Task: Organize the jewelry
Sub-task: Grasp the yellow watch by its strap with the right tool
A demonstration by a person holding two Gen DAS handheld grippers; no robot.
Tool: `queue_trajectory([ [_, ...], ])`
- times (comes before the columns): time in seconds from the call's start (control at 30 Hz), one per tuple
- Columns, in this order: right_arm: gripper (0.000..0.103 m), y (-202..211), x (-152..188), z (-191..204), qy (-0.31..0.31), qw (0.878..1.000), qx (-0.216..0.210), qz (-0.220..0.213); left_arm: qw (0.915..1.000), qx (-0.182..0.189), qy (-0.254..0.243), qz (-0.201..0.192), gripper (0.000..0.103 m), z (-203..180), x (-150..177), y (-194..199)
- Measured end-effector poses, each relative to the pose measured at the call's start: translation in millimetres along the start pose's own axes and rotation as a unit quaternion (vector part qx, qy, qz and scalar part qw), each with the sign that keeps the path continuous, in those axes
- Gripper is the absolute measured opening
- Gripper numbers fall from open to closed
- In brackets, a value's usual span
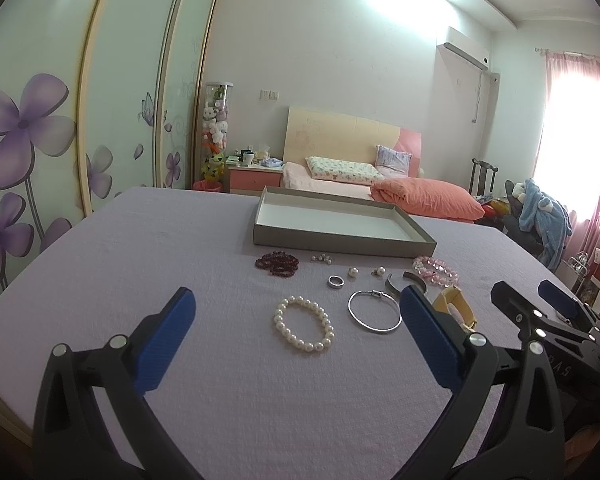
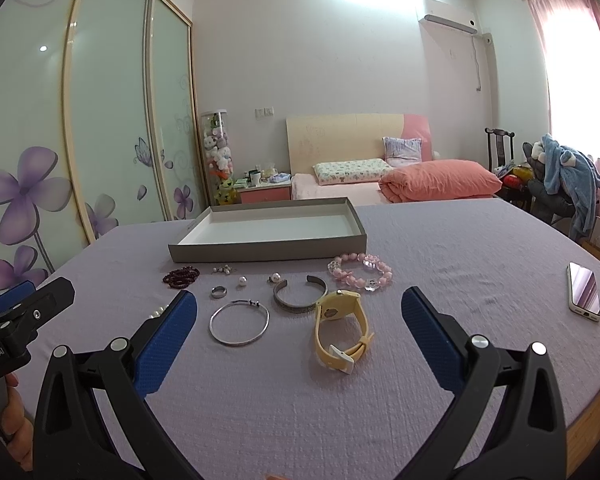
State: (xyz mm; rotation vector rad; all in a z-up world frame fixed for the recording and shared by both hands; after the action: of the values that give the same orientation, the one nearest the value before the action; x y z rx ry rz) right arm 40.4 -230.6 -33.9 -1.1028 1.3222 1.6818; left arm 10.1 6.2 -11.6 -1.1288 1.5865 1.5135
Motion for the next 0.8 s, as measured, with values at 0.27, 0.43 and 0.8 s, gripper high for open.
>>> queue_trajectory([
  [0.27, 0.101, -42.6, 3.7, -34.7, -0.020, 0.994, 0.023, 0.106, 0.9993, -0.011, -0.010, 0.035, 0.099, 2.8, 3.8, -25.6],
  [0.43, 0.088, -72.5, 8.4, -46.7, -0.022, 0.983, 0.033, 0.178, 0.9981, -0.016, -0.018, 0.056, 0.099, 6.4, 5.0, -42.1],
  [0.8, 0.076, -111.5, 10.0, -38.5, 0.004, 0.967, 0.056, 0.249, 0.9926, -0.016, -0.040, 0.114, 0.099, 1.1, 9.1, -79.4],
])
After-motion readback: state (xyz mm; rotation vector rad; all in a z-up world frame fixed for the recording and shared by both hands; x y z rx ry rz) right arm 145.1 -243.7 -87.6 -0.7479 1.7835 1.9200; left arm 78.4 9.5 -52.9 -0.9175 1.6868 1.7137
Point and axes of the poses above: each gripper's, at about its wrist camera, not at the fingertips, and y roughly against the way its jaws point, z to its left, x to its underside, the point moved 1 cm from there along -y, roughly the way its jaws point, and after that the axes turned 2 degrees about -x, right-handed, at the moved point
